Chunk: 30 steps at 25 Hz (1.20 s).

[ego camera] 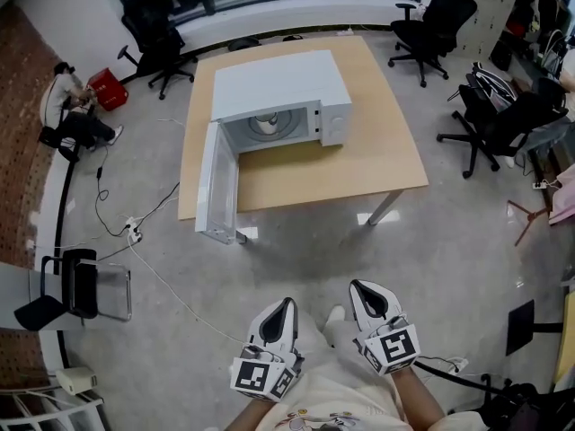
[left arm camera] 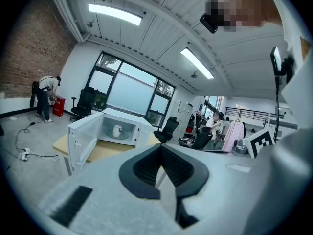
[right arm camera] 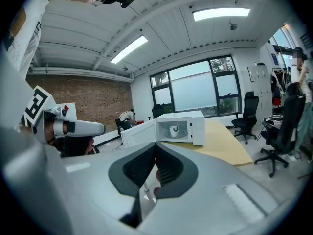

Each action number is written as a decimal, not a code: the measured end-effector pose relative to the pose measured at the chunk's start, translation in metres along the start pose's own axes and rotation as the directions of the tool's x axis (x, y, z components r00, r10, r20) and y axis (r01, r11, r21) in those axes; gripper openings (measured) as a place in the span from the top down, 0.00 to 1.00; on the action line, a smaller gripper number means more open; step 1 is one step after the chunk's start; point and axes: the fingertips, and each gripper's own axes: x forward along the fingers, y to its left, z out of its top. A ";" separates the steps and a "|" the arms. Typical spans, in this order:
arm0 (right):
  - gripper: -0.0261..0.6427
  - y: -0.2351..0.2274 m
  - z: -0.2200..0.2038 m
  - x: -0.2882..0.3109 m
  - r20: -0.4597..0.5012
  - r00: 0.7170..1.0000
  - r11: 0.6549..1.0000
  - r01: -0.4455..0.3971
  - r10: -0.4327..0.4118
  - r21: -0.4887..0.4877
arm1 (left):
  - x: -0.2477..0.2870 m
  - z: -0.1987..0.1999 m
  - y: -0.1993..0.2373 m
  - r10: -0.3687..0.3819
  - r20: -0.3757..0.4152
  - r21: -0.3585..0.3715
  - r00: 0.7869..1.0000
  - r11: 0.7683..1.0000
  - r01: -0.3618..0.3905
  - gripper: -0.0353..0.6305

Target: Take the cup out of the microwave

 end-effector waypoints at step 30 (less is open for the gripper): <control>0.95 -0.114 0.091 0.306 0.032 0.996 0.997 0.079 -0.079 0.017 | 0.257 0.101 0.172 -0.065 -0.058 0.053 0.996 0.996 0.068 0.94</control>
